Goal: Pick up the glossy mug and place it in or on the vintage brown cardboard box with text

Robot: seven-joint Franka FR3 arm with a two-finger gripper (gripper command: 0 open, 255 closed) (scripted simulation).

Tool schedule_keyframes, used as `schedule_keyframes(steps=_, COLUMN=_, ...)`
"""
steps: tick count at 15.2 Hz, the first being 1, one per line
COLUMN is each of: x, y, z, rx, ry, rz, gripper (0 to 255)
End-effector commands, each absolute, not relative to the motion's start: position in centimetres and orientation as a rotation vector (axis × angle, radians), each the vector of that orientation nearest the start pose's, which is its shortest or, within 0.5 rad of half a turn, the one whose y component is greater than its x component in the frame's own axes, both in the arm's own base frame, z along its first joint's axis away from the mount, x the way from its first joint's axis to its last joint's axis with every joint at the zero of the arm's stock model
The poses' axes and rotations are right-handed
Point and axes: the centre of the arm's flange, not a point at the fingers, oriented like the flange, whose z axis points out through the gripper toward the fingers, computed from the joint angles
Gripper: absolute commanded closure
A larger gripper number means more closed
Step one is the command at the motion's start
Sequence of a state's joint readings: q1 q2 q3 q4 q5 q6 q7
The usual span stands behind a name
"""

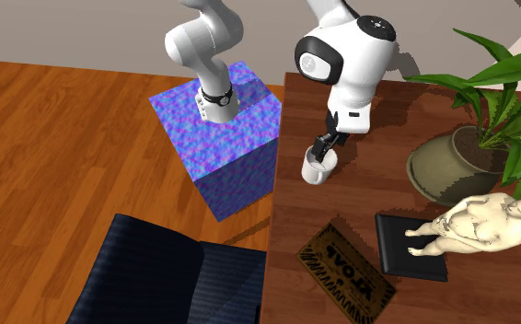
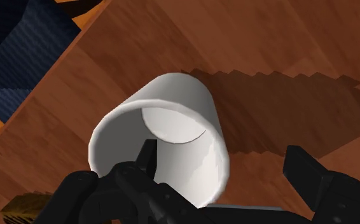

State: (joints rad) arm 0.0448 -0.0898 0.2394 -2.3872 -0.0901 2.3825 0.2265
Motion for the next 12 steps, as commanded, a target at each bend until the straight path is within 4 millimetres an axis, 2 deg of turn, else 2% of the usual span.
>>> schedule_keyframes(steps=1, x=47.37, y=13.6, z=35.07, rx=-3.194, ry=-0.193, rz=-0.162, gripper=0)
schedule_keyframes(steps=9, x=47.4, y=13.58, z=34.77, rx=-3.194, ry=-0.193, rz=-0.162, gripper=0)
schedule_keyframes(steps=10, x=47.4, y=13.58, z=34.77, rx=-3.194, ry=-0.193, rz=-0.162, gripper=255)
schedule_keyframes(steps=12, x=47.4, y=13.58, z=34.77, rx=-3.194, ry=-0.193, rz=-0.162, gripper=255)
